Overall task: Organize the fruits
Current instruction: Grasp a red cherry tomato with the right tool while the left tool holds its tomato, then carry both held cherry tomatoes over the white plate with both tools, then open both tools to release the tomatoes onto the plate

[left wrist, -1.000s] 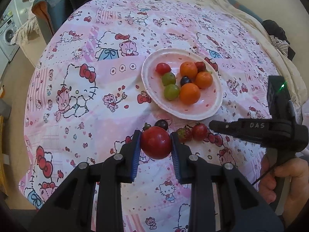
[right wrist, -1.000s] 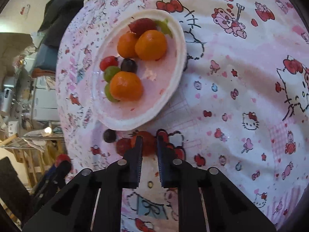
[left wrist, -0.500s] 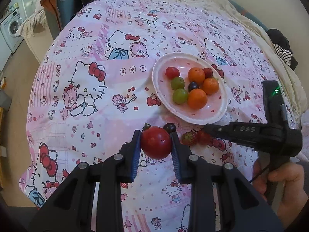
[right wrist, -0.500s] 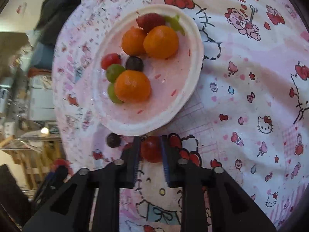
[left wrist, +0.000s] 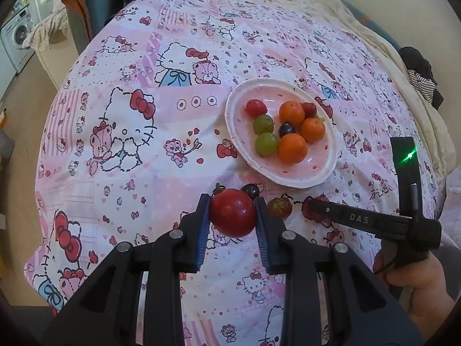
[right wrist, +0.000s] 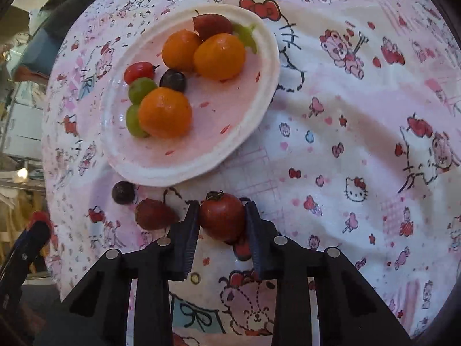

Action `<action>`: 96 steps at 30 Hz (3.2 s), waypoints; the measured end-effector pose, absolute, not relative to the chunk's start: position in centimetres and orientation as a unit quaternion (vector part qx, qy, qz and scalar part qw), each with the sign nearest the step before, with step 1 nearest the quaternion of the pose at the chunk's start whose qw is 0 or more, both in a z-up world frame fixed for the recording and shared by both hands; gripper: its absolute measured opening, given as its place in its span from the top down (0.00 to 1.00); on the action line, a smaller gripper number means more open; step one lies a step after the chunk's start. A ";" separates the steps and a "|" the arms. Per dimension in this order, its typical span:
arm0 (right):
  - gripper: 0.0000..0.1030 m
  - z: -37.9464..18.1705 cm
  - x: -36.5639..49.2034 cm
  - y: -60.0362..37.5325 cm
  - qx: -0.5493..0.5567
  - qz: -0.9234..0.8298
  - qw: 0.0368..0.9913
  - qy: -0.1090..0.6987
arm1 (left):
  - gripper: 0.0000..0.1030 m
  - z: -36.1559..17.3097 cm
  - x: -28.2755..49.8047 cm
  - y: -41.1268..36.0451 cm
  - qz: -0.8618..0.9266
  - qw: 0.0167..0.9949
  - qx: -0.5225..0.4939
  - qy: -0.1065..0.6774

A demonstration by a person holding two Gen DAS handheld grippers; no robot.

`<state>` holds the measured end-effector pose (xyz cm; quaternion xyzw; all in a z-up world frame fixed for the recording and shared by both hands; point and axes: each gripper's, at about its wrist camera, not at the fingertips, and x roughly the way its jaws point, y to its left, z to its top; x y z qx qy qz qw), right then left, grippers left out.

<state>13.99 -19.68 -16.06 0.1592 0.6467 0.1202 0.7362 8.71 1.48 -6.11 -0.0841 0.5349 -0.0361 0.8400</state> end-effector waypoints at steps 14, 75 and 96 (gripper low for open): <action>0.70 -15.1 13.0 -19.0 0.121 0.148 0.755 0.627 | 0.75 -6.7 9.3 1.1 -0.015 0.846 -0.065 0.528; 0.55 -12.7 25.5 -19.0 0.276 0.242 0.727 0.580 | 0.65 -11.5 22.2 -2.1 -0.080 0.822 -0.020 0.563; 0.25 -8.8 24.3 -22.3 0.286 0.225 0.769 0.525 | 0.26 -7.3 20.1 -0.6 -0.045 0.860 -0.012 0.509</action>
